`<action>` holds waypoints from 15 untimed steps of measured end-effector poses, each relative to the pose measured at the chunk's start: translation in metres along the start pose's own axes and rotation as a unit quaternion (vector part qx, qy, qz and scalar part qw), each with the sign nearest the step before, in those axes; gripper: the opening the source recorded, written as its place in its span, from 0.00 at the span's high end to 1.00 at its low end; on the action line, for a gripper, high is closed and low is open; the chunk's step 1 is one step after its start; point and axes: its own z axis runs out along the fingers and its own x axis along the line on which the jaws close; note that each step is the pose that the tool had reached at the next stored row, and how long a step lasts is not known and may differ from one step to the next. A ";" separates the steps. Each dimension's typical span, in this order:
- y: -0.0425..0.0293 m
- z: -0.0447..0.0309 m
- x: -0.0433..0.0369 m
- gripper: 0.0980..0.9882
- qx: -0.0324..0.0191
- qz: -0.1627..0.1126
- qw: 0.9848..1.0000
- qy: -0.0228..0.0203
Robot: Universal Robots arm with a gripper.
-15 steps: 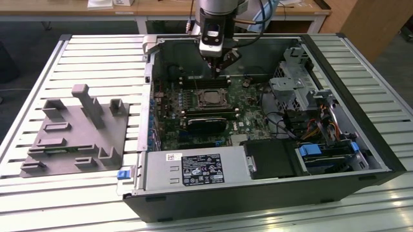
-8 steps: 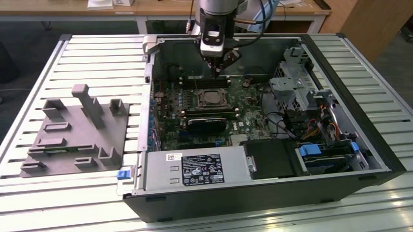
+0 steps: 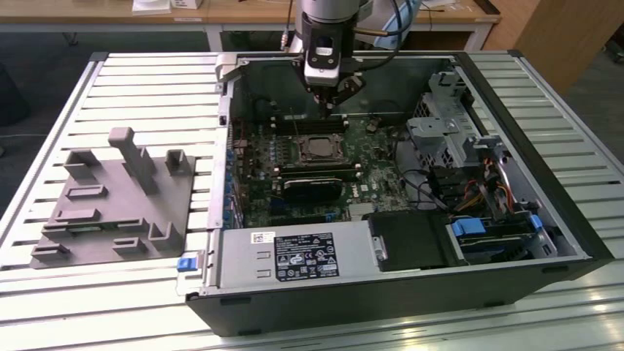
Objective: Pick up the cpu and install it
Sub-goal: 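Install the first cpu locking lever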
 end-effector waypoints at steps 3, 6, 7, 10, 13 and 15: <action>0.0000 0.0000 0.0000 0.99 0.000 -0.005 1.000 0.000; 0.0000 0.0000 0.0000 0.99 -0.001 -0.017 1.000 0.000; 0.0000 0.0000 0.0000 0.99 -0.001 -0.023 1.000 0.001; 0.0000 0.0001 0.0000 0.99 -0.002 -0.047 0.999 0.001; 0.0000 0.0003 0.0000 0.99 -0.004 -0.075 0.997 0.002; 0.0000 0.0005 0.0000 0.99 -0.004 -0.093 0.996 0.002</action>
